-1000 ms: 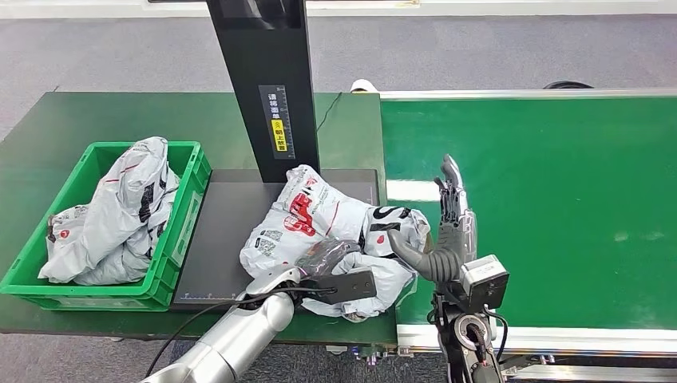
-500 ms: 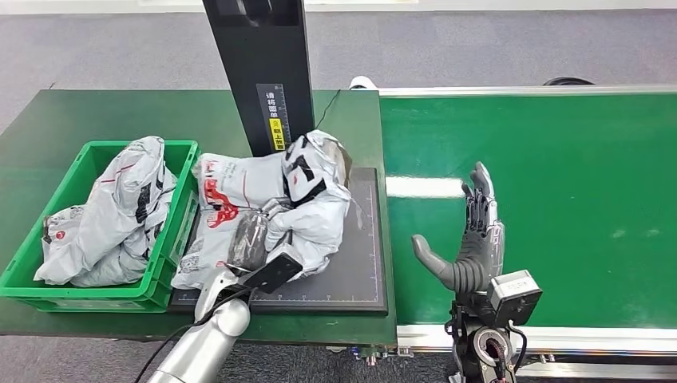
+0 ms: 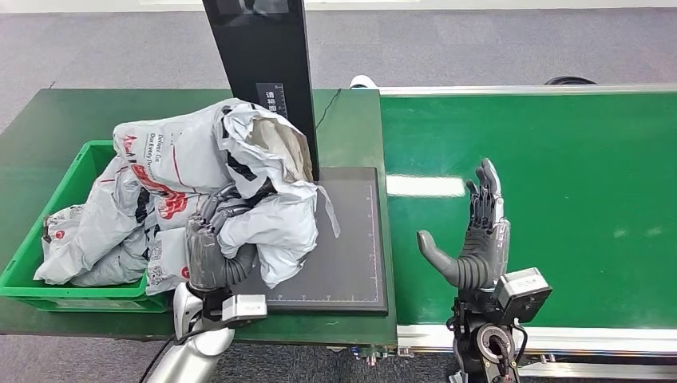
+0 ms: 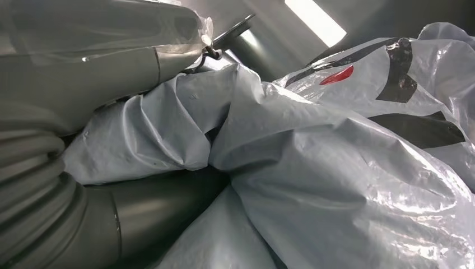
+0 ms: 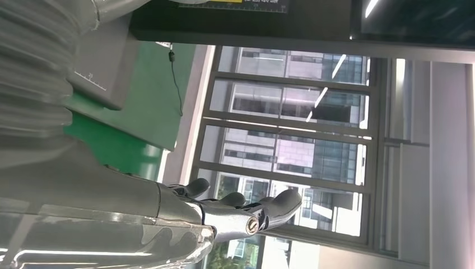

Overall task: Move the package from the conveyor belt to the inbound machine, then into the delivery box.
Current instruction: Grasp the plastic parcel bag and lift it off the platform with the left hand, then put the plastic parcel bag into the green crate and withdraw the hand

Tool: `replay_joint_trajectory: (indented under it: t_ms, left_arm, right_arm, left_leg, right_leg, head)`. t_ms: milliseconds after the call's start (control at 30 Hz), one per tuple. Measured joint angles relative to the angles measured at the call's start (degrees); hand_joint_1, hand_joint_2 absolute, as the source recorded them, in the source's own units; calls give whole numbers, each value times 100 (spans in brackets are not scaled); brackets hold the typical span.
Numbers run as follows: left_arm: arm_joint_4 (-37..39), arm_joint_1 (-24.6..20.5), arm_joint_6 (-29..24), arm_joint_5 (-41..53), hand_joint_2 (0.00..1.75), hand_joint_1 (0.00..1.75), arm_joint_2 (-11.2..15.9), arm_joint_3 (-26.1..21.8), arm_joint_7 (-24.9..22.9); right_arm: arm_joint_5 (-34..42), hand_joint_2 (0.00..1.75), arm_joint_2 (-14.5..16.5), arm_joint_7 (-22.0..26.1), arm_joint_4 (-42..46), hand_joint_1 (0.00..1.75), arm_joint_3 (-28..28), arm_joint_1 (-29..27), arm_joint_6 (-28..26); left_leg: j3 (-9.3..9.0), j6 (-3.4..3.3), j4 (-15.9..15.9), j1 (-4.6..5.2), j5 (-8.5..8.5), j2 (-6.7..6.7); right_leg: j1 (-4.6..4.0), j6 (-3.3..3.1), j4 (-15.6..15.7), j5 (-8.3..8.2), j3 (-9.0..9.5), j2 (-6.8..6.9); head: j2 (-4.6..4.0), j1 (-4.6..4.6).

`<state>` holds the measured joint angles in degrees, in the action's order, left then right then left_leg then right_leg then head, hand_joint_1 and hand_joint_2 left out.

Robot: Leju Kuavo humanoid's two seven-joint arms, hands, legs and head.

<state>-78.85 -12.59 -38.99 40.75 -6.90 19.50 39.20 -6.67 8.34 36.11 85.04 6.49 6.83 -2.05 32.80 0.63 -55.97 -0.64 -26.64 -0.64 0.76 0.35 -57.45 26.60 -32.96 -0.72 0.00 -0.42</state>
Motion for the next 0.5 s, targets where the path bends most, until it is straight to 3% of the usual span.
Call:
replay_joint_trajectory:
  t_ms: [267, 500]
  left_arm:
    - [-1203, 230, -8, 434, 175, 175, 7, 314, 100]
    - [-2392, 299, -8, 1135, 175, 175, -34, 102, 100]
  right_arm:
    - [76, 175, -42, 8, -119, 0, 105, 75, -40]
    - [105, 175, -63, 16, -190, 0, 122, 87, -53]
  left_leg:
    - [3, 0, 0, 1, -1, 0]
    - [3, 0, 1, 0, -1, 0]
  right_leg:
    - [1, 0, 0, 0, -2, 0]
    - [0, 0, 0, 0, -3, 0]
  head:
    - [0, 0]
    - [0, 0]
